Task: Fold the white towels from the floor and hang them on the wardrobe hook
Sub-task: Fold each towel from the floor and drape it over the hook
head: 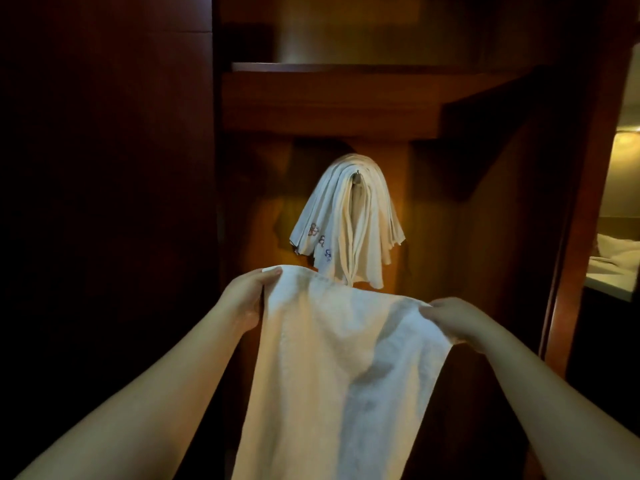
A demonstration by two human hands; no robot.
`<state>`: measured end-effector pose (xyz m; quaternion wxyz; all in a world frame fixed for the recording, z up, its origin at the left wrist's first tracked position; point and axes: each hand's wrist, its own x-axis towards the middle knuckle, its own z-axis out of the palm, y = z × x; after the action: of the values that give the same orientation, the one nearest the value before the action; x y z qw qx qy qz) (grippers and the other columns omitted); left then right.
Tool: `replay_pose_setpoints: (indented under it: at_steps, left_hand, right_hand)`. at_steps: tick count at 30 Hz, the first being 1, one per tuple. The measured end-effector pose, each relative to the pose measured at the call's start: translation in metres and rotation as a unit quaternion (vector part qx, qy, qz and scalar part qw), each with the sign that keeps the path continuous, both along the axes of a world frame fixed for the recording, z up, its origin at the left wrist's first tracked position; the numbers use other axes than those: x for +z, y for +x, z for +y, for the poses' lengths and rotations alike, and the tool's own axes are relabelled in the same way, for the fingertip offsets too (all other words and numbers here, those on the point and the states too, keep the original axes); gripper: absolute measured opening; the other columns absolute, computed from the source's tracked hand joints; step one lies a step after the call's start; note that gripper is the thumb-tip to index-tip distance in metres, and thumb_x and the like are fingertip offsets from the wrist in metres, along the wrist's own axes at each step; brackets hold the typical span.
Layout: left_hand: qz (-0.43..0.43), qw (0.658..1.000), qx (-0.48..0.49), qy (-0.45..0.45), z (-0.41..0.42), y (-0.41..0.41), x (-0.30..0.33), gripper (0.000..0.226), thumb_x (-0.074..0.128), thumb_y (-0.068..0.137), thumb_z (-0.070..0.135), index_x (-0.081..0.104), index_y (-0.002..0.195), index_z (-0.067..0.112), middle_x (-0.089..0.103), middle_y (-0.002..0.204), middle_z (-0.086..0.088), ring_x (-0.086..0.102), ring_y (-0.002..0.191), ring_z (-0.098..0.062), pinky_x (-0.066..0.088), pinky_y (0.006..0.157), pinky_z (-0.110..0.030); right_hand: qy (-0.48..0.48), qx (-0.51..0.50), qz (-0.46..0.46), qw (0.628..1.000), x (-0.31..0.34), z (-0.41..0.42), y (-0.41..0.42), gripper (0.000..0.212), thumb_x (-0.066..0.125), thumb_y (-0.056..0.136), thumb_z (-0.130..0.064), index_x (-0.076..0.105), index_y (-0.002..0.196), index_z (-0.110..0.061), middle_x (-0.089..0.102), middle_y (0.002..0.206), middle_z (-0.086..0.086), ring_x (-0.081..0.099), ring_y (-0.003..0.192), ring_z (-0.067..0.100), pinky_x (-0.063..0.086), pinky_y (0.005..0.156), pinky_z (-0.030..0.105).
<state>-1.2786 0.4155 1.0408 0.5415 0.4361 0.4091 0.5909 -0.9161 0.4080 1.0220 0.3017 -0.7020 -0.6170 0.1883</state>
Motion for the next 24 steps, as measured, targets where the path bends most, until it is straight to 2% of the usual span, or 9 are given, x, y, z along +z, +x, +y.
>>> replay_pose_setpoints:
  at_steps: [2,5,8,10,12,14,16,20,24]
  left_hand:
    - [-0.018,1.0,0.002,-0.018,-0.004,0.015,-0.007,0.021,0.065,0.094,0.012,0.07,0.11,-0.001,0.076,0.099,-0.019,0.074,0.08,-0.029,0.06,0.066,-0.037]
    - [-0.034,0.999,0.004,-0.035,-0.014,0.037,-0.014,0.016,0.068,0.092,0.009,0.071,0.105,0.001,0.077,0.087,-0.014,0.075,0.07,-0.025,0.058,0.057,-0.033]
    - [-0.022,0.999,-0.005,-0.025,-0.024,0.056,-0.019,0.015,0.07,0.091,0.012,0.073,0.104,0.005,0.078,0.091,-0.012,0.075,0.078,-0.024,0.058,0.062,-0.032]
    - [0.004,1.0,-0.008,-0.012,-0.029,0.064,-0.02,0.023,0.071,0.091,0.017,0.073,0.111,0.006,0.077,0.1,-0.011,0.074,0.091,-0.025,0.059,0.075,-0.037]
    - [0.027,0.999,-0.023,0.002,-0.034,0.07,-0.02,0.026,0.071,0.092,0.02,0.073,0.113,0.007,0.078,0.099,-0.008,0.075,0.089,-0.023,0.059,0.073,-0.035]
    - [0.037,0.998,-0.043,0.014,-0.041,0.075,-0.02,0.025,0.069,0.093,0.022,0.072,0.113,0.008,0.078,0.095,-0.006,0.076,0.083,-0.018,0.059,0.064,-0.03]
    - [0.041,0.997,-0.061,0.025,-0.046,0.08,-0.019,0.025,0.067,0.095,0.022,0.071,0.114,0.007,0.078,0.096,-0.006,0.076,0.084,-0.018,0.058,0.062,-0.027]
    - [0.056,0.99,-0.119,0.057,-0.055,0.089,-0.014,0.027,0.059,0.099,0.02,0.067,0.119,0.003,0.077,0.103,-0.013,0.075,0.092,-0.025,0.059,0.07,-0.029]
    - [0.073,0.976,-0.179,0.101,-0.067,0.098,-0.007,0.024,0.052,0.103,0.016,0.069,0.113,0.004,0.076,0.093,-0.013,0.074,0.085,-0.023,0.059,0.071,-0.029]
  right_hand:
    - [-0.003,0.056,0.063,0.996,-0.006,-0.014,-0.007,0.021,0.059,0.094,-0.033,0.075,0.097,-0.021,0.077,0.093,0.001,0.073,0.075,0.013,0.056,0.064,0.03]
    - [0.038,0.123,0.088,0.988,-0.012,-0.034,-0.025,0.035,0.058,0.099,-0.039,0.06,0.134,-0.038,0.062,0.129,-0.011,0.063,0.116,0.017,0.055,0.086,0.037]
    - [0.055,0.184,0.21,0.959,-0.019,-0.054,-0.047,0.023,0.055,0.102,-0.035,0.068,0.12,-0.044,0.067,0.129,-0.005,0.062,0.121,0.029,0.05,0.105,0.054]
    - [0.051,0.21,0.293,0.931,-0.018,-0.069,-0.06,0.021,0.056,0.1,-0.029,0.076,0.1,-0.038,0.074,0.108,0.002,0.067,0.107,0.032,0.056,0.093,0.05]
    - [0.053,0.252,0.321,0.912,-0.013,-0.079,-0.065,0.019,0.059,0.09,-0.025,0.076,0.087,-0.032,0.072,0.09,-0.003,0.065,0.089,0.024,0.055,0.072,0.034]
    - [0.053,0.3,0.313,0.899,-0.006,-0.085,-0.066,0.023,0.059,0.076,-0.023,0.074,0.091,-0.03,0.07,0.084,-0.01,0.064,0.081,0.012,0.051,0.064,0.023]
    - [0.057,0.326,0.268,0.905,-0.004,-0.085,-0.065,0.031,0.06,0.073,-0.021,0.071,0.099,-0.033,0.07,0.089,-0.014,0.065,0.083,0.004,0.051,0.067,0.02]
    - [0.127,0.293,0.139,0.937,-0.002,-0.079,-0.067,0.029,0.07,0.09,-0.024,0.067,0.099,-0.051,0.068,0.097,-0.027,0.063,0.094,-0.006,0.048,0.077,0.017]
    - [0.209,0.259,0.143,0.932,0.003,-0.076,-0.068,0.002,0.071,0.093,-0.035,0.072,0.093,-0.033,0.076,0.087,-0.016,0.07,0.083,0.0,0.05,0.077,0.021]
